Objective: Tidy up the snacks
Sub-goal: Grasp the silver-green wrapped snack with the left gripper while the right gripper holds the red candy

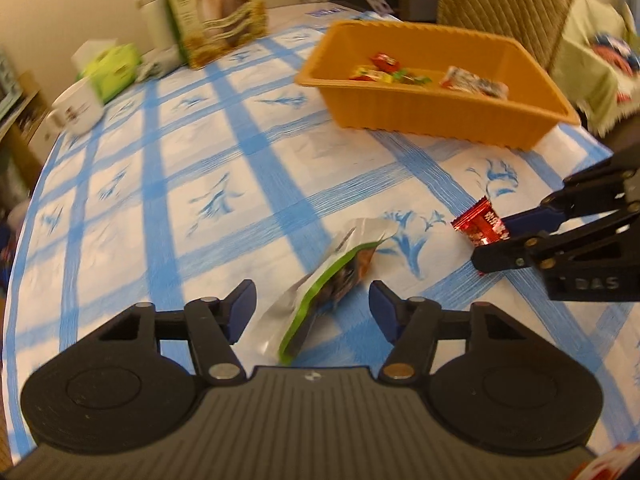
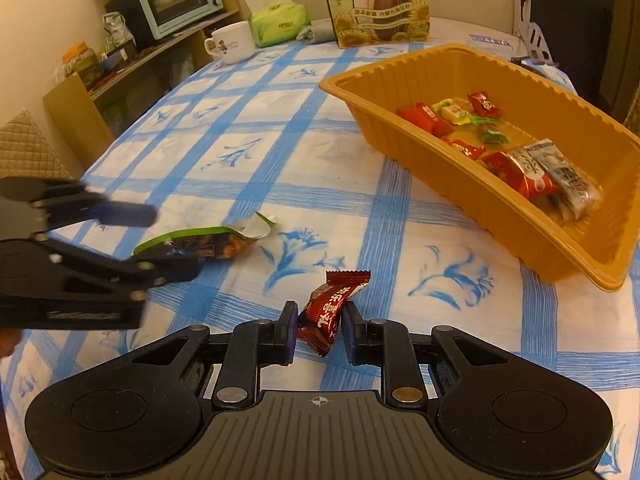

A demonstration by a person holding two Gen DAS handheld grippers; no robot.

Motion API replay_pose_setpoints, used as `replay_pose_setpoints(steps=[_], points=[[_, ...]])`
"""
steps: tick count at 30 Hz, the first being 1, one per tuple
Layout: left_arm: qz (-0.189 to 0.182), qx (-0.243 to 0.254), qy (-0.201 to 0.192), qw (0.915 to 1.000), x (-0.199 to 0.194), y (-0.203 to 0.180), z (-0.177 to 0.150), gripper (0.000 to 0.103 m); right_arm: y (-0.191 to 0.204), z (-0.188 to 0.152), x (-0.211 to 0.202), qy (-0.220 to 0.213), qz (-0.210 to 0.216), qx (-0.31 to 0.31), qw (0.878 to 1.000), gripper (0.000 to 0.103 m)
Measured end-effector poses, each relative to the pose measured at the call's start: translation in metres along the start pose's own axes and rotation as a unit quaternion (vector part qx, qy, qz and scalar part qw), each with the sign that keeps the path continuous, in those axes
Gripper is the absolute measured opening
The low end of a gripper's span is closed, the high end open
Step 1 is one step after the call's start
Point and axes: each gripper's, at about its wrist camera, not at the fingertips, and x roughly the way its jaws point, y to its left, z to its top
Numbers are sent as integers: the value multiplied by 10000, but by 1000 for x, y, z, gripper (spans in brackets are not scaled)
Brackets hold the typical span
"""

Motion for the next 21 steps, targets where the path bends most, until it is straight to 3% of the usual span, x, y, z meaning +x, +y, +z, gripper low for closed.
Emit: replay_pose_setpoints(steps=[4, 8, 12, 16, 21], points=[[25, 248, 118, 9996, 14, -8, 7, 44, -7, -1, -4, -27, 67, 81, 9999, 24], [7, 163, 157, 9997, 18, -11, 9, 30, -11, 2, -7, -40, 126, 133, 9998, 24], [-7, -383, 349, 9987, 17, -7, 15, 26, -13, 1, -7, 0, 139, 133, 9998, 24], [-260, -1379, 542, 9886, 12, 6, 18, 24, -13, 1, -4, 26, 143, 80, 9999, 25], [-142, -1376, 626, 9884, 15, 5, 19, 28, -7, -1, 3, 90, 35, -65, 9999, 26]])
